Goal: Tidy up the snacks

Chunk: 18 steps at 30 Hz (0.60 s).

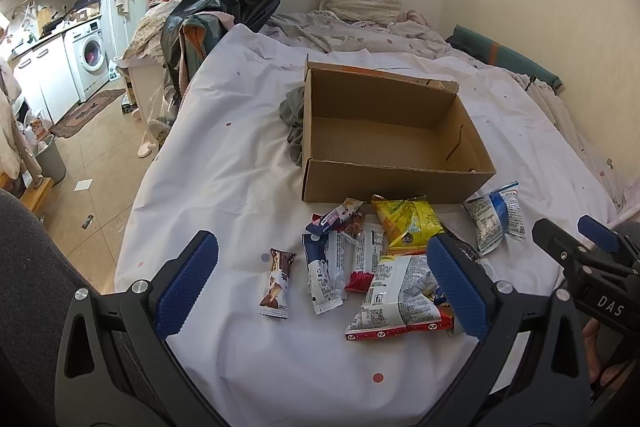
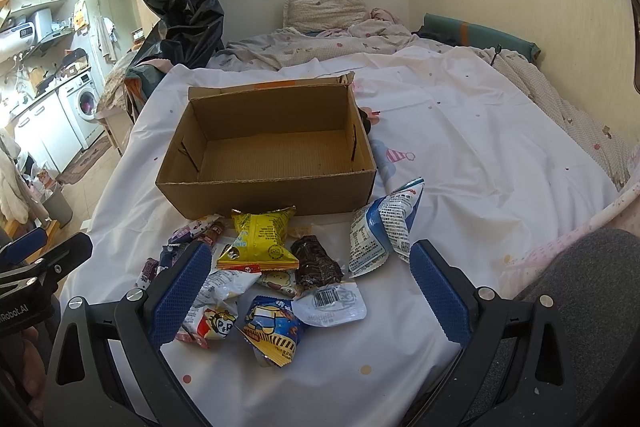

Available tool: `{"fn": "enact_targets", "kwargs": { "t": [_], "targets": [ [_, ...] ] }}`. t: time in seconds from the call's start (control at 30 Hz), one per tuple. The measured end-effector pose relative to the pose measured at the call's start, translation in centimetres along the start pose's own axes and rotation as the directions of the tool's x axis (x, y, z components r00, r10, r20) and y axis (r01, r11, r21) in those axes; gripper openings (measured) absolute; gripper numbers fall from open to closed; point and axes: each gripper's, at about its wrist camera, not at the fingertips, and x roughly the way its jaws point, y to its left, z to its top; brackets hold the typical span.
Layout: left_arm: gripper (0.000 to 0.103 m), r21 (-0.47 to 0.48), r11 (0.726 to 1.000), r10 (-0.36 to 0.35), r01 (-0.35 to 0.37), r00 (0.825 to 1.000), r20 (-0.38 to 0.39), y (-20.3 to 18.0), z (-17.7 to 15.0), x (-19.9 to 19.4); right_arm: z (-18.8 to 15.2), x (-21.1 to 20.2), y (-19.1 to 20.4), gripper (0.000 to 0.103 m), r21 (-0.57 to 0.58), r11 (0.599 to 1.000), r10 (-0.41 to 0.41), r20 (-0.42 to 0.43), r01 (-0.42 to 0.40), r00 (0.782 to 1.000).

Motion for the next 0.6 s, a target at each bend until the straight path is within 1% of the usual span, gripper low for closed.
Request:
{"fn": "enact_targets", "kwargs": {
  "t": [0.6],
  "targets": [
    [0.103, -0.003, 1.0, 0.0, 0.0, 1.0, -0.002, -0.04, -0.17, 0.11, -0.01, 0.01, 0.05, 0.102, 0.001, 1.0, -0.001, 0.0, 0.001, 1.0]
  ]
}}
